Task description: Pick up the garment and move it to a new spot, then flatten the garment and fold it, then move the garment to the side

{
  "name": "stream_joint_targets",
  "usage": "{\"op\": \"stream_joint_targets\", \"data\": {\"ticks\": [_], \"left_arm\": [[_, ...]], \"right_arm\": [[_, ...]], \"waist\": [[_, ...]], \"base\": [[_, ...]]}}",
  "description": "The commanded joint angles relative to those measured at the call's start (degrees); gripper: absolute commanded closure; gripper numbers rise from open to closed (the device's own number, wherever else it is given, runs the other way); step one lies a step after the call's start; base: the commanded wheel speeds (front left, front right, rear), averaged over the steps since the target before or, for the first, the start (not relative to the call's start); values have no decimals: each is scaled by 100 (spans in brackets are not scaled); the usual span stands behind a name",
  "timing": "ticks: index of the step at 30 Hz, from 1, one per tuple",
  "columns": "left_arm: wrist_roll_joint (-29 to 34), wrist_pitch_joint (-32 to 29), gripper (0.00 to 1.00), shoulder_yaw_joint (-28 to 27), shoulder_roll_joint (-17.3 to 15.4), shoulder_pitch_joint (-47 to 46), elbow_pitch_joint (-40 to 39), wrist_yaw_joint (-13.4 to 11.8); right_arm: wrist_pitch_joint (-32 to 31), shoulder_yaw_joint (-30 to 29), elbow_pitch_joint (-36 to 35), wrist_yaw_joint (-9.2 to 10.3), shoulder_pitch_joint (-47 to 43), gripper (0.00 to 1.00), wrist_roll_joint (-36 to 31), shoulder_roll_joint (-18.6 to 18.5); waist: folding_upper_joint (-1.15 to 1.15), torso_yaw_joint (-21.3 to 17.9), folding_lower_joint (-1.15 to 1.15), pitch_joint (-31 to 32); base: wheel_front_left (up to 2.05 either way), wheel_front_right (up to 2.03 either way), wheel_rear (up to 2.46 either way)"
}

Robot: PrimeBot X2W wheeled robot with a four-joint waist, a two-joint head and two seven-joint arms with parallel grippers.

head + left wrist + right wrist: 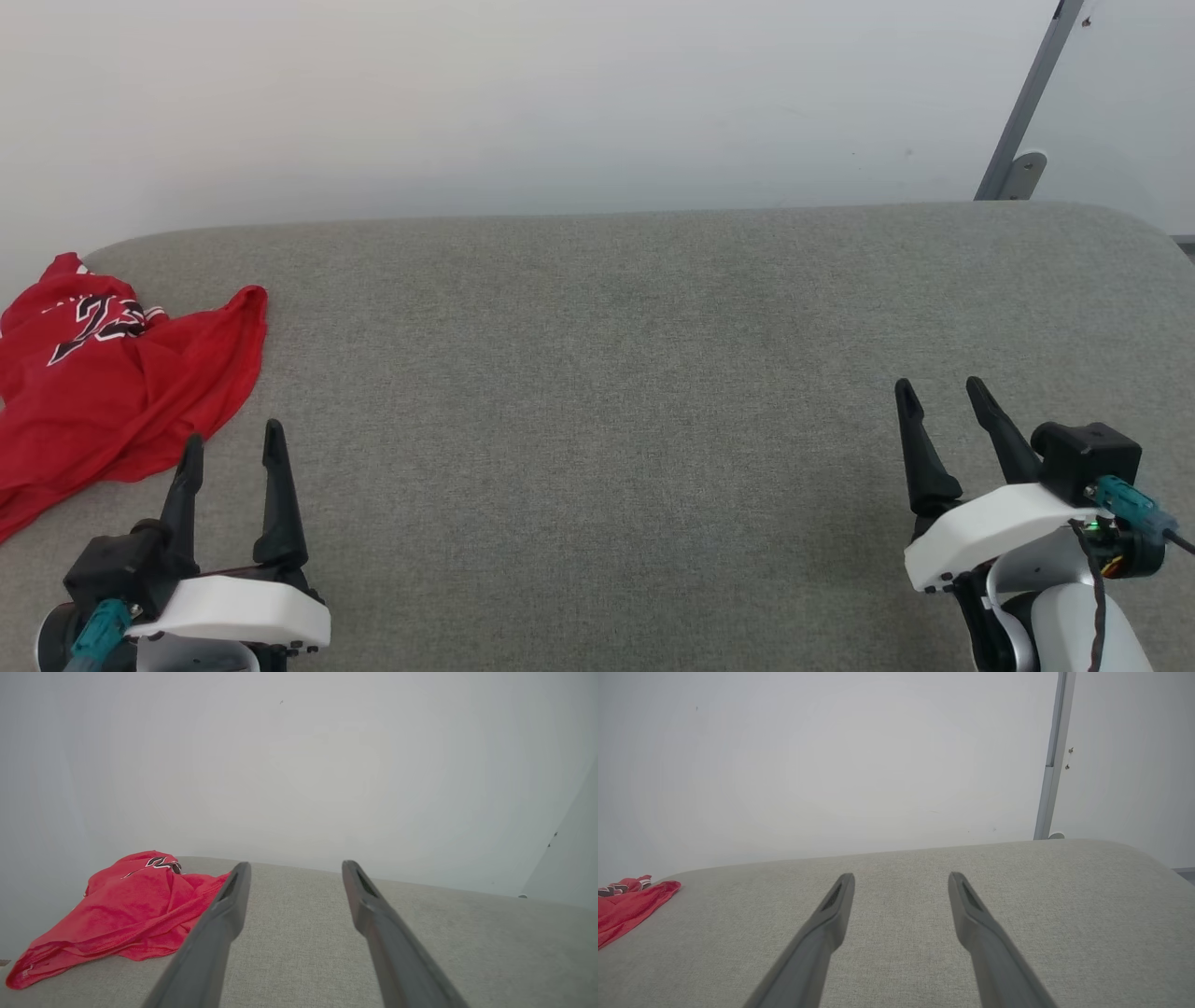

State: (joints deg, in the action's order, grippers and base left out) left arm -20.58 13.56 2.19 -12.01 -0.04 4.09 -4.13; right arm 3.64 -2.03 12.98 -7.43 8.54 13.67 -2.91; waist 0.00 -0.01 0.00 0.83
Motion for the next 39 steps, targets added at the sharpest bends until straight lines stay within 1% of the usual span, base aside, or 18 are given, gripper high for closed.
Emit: {"op": "stream_joint_targets", "data": {"ticks": [1,14,31,35,39], "left_arm": [[123,38,0,21,-36,24,-42,-38],[605,175,0,65,-92,64,-89,-64],[525,172,0,24,-59,25,-6,12],[427,172,0,-66,-56,11,59,5],[315,171,0,-181,-83,-8,145,4]], "right_arm": [[53,6,-44,-10,42,0,-129,3],[130,27,-67,-6,46,0,-554,1],[166,20,-79,-6,4,0,-549,2],[128,69,-99,-6,23,0,-501,3],[85,179,-108,-6,33,0,-470,1]], "waist": [[0,1,0,0],[0,-8,0,4],[0,18,0,-22],[0,144,0,-8],[0,411,0,17]], "base": [[0,0,0],[0,0,0],[0,0,0],[0,0,0],[0,0,0]]}}
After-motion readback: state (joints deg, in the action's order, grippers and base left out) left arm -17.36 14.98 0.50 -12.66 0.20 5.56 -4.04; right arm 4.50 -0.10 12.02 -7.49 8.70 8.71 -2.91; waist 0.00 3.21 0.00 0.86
